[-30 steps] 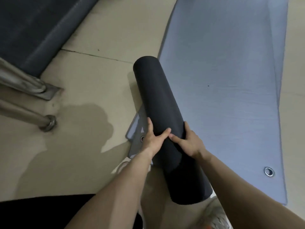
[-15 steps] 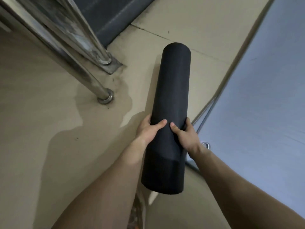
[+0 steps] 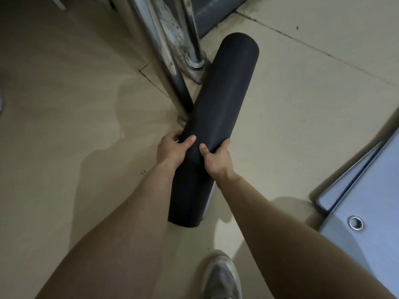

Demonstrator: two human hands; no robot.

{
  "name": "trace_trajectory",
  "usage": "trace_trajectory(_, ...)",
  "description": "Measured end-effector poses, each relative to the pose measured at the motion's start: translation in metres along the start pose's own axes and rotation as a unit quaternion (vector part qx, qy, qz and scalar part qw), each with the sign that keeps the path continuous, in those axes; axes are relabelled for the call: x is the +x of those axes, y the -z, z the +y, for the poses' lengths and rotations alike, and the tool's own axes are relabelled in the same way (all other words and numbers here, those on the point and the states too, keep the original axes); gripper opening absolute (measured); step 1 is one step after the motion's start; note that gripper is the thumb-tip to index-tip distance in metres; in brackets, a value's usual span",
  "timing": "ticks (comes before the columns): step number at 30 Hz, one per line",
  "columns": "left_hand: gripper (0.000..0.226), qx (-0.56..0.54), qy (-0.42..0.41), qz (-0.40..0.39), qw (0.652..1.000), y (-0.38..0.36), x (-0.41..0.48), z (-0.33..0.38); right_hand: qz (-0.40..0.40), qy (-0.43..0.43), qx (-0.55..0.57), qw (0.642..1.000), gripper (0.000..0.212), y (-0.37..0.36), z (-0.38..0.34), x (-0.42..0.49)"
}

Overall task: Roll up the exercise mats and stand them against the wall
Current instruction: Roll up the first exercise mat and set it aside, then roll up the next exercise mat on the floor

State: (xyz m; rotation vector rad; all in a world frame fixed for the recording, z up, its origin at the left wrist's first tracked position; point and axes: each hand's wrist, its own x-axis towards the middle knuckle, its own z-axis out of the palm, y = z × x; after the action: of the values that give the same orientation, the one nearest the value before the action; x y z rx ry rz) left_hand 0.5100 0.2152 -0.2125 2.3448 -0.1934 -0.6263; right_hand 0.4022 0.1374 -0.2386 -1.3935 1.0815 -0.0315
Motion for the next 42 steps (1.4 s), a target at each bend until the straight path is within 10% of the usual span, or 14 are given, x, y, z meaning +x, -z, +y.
trace_trajectory(6,0.049,0.18,-0.1,0.082,0.975,-0.021,-0.084,0.039,-0.002,0.018,-0.167,0.986,0.071,0.092,0.016,-0.06)
trace_trajectory(15,0.049,0.317,-0.245,-0.229,0.887,-0.161,-0.287,0.101,0.143,-0.108,-0.247,0.952,0.053,0.349,0.149,-0.223)
trace_trajectory(27,0.089,0.576,-0.48,-0.32,0.579,-0.349,-0.397,0.041,0.11,-0.185,-0.47,0.856,0.102,0.445,0.373,-0.323)
trace_trajectory(31,0.069,0.551,-0.504,-0.353,0.564,-0.346,-0.385,0.056,0.151,-0.151,-0.491,0.845,0.079,0.444,0.374,-0.32)
trace_trajectory(37,0.031,0.493,-0.444,-0.41,0.626,-0.334,-0.382,0.118,0.093,-0.159,-0.316,0.931,0.039,0.496,0.325,-0.327)
trace_trajectory(40,0.018,0.443,-0.447,-0.341,0.698,-0.334,-0.381,0.131,0.206,-0.132,-0.232,0.941,0.026,0.518,0.307,-0.332)
trace_trajectory(42,0.015,0.388,-0.51,-0.247,0.727,-0.336,-0.378,0.129,0.322,-0.079,-0.332,0.883,0.021,0.513,0.302,-0.325)
